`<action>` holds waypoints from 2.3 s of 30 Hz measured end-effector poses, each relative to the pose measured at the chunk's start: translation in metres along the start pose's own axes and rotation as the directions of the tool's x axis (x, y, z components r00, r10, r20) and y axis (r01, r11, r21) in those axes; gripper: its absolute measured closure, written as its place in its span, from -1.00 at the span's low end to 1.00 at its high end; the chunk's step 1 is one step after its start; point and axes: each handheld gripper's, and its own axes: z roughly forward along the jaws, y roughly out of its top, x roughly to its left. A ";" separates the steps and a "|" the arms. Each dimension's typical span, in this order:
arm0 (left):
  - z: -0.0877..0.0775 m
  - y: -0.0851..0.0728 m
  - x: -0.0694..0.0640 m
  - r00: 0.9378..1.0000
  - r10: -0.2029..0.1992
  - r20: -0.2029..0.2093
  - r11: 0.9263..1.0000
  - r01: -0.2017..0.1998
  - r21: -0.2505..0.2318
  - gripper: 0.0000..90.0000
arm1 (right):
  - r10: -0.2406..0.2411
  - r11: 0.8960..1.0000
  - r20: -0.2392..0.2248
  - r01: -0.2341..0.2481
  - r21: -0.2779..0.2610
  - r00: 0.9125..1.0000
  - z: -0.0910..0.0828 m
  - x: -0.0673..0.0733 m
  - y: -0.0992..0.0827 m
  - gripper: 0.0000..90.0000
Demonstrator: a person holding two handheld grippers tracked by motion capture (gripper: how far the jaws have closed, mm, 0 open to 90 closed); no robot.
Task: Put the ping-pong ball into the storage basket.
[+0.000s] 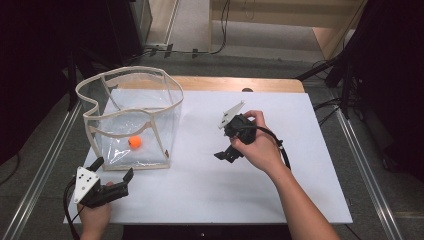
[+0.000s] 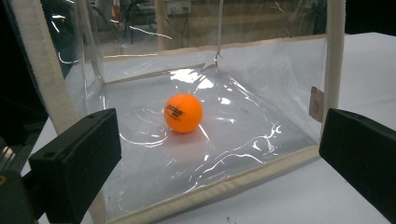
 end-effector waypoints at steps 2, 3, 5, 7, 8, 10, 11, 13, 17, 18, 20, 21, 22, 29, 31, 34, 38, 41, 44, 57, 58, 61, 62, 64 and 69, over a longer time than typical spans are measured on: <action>0.000 0.000 0.000 1.000 0.000 0.000 1.000 0.000 0.000 -1.00 | 0.016 1.000 0.003 -0.016 0.000 1.000 0.000 0.001 -0.003 -1.00; 0.000 0.000 0.000 1.000 0.001 0.000 1.000 -0.001 0.000 -1.00 | 0.016 1.000 -0.006 -0.016 -0.004 1.000 0.000 0.001 -0.005 -1.00; 0.000 0.000 0.000 1.000 0.001 -0.001 1.000 -0.001 -0.001 -1.00 | 0.014 1.000 -0.010 -0.015 -0.010 1.000 0.000 0.002 -0.010 -1.00; 0.000 0.000 0.000 1.000 0.002 -0.001 1.000 -0.002 -0.001 -1.00 | 0.024 1.000 -0.011 -0.024 -0.020 1.000 0.000 0.003 -0.015 -1.00; 0.000 0.000 0.000 1.000 0.003 0.000 1.000 -0.003 0.000 -1.00 | 0.032 0.999 -0.012 -0.032 -0.019 0.999 0.000 0.004 -0.018 -1.00; 0.000 0.000 0.000 1.000 0.003 0.000 1.000 -0.003 -0.001 -1.00 | 0.030 0.999 -0.009 -0.030 -0.027 1.000 0.001 0.004 -0.023 -1.00; 0.000 0.000 0.000 1.000 0.003 0.000 1.000 -0.003 0.000 -1.00 | 0.039 0.999 -0.005 -0.039 -0.025 0.999 0.000 0.005 -0.025 -1.00; 0.000 0.000 0.000 1.000 0.003 -0.002 1.000 -0.003 0.001 -1.00 | 0.040 0.999 -0.006 -0.040 -0.032 0.999 0.001 0.006 -0.028 -1.00; 0.000 0.000 -0.001 1.000 0.004 -0.003 1.000 -0.004 0.001 -1.00 | 0.055 0.997 -0.003 -0.055 -0.048 0.999 0.000 0.008 -0.036 -1.00; 0.000 0.000 -0.001 1.000 0.005 -0.003 1.000 -0.005 0.001 -1.00 | 0.054 0.997 -0.001 -0.054 -0.058 0.999 -0.001 0.009 -0.039 -1.00; 0.000 0.000 -0.001 1.000 0.004 -0.004 1.000 -0.004 0.001 -1.00 | 0.054 0.996 0.000 -0.054 -0.073 0.999 -0.002 0.009 -0.043 -1.00; 0.000 0.000 -0.001 1.000 0.005 -0.004 1.000 -0.005 0.001 -1.00 | 0.058 0.995 0.001 -0.058 -0.077 0.998 -0.002 0.010 -0.044 -1.00; 0.000 0.000 -0.001 1.000 0.004 -0.004 1.000 -0.004 -0.001 -1.00 | 0.063 0.995 0.005 -0.063 -0.081 0.998 -0.003 0.011 -0.047 -1.00; 0.000 0.000 -0.001 1.000 0.004 -0.007 1.000 -0.004 -0.002 -1.00 | 0.079 0.992 0.012 -0.078 -0.100 0.997 -0.006 0.013 -0.064 -1.00; 0.000 -0.001 -0.001 1.000 0.005 -0.008 1.000 -0.005 -0.001 -1.00 | 0.091 0.991 0.015 -0.089 -0.103 0.996 -0.007 0.014 -0.069 -1.00; 0.000 -0.001 -0.001 1.000 0.009 -0.009 1.000 -0.009 0.001 -1.00 | 0.104 0.989 0.014 -0.101 -0.110 0.995 -0.008 0.014 -0.077 -1.00; 0.000 -0.001 -0.001 1.000 0.010 -0.010 1.000 -0.010 0.001 -1.00 | 0.117 0.988 0.020 -0.114 -0.107 0.993 -0.008 0.015 -0.086 -1.00; 0.000 -0.001 -0.002 1.000 0.011 -0.013 1.000 -0.011 0.002 -1.00 | 0.133 0.984 0.019 -0.130 -0.120 0.991 -0.008 0.015 -0.093 -1.00; 0.000 -0.001 -0.002 1.000 0.013 -0.015 1.000 -0.013 0.004 -1.00 | 0.150 0.980 0.017 -0.146 -0.135 0.989 -0.009 0.014 -0.101 -1.00; 0.001 -0.001 -0.002 1.000 0.016 -0.023 1.000 -0.016 0.006 -1.00 | 0.201 0.962 0.024 -0.193 -0.195 0.979 -0.016 0.014 -0.138 -1.00; 0.001 -0.001 -0.003 1.000 0.016 -0.023 1.000 -0.016 0.006 -1.00 | 0.205 0.960 0.029 -0.195 -0.198 0.978 -0.018 0.015 -0.141 -1.00; 0.001 -0.001 -0.003 1.000 0.016 -0.024 1.000 -0.016 0.007 -1.00 | 0.212 0.953 0.033 -0.199 -0.230 0.977 -0.022 0.015 -0.150 -1.00; 0.001 -0.001 -0.003 1.000 0.014 -0.024 1.000 -0.014 0.005 -1.00 | 0.211 0.952 0.036 -0.197 -0.236 0.977 -0.023 0.015 -0.152 -1.00; 0.001 -0.001 -0.003 1.000 0.016 -0.025 1.000 -0.016 0.008 -1.00 | 0.221 0.947 0.035 -0.206 -0.247 0.975 -0.026 0.015 -0.158 -1.00; 0.001 -0.001 -0.003 1.000 0.018 -0.025 1.000 -0.017 0.007 -1.00 | 0.247 0.936 0.044 -0.226 -0.269 0.968 -0.030 0.016 -0.173 -1.00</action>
